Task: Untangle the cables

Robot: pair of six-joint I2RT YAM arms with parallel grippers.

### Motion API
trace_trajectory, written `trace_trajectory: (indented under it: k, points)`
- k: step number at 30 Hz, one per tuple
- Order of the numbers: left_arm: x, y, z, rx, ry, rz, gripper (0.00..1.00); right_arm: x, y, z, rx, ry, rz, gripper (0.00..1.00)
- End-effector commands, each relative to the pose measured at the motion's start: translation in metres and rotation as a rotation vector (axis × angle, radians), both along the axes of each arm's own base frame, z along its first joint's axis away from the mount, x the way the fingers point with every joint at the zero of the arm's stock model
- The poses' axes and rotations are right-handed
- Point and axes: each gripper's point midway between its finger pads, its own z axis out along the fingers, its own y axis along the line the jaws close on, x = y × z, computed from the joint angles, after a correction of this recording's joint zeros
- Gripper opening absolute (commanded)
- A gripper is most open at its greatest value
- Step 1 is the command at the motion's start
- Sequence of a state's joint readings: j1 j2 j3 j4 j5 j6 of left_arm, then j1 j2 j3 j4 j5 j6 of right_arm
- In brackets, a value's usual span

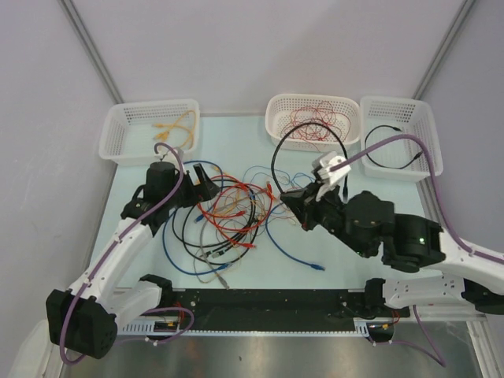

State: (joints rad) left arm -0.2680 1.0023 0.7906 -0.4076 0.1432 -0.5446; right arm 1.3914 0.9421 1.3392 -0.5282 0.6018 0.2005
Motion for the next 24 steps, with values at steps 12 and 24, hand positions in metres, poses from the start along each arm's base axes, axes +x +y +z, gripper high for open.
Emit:
trace_trajectory:
  k: [12, 24]
  points:
    - [-0.003, -0.022, -0.007, -0.128, -0.018, -0.059, 0.98, 0.134, -0.102, -0.009, 0.075, 0.068, -0.580, 0.00]
    - [-0.006, -0.030, -0.034, -0.128, 0.039, -0.104, 0.98, 0.248, -0.216, -0.003, 0.341, 0.055, -0.979, 0.00]
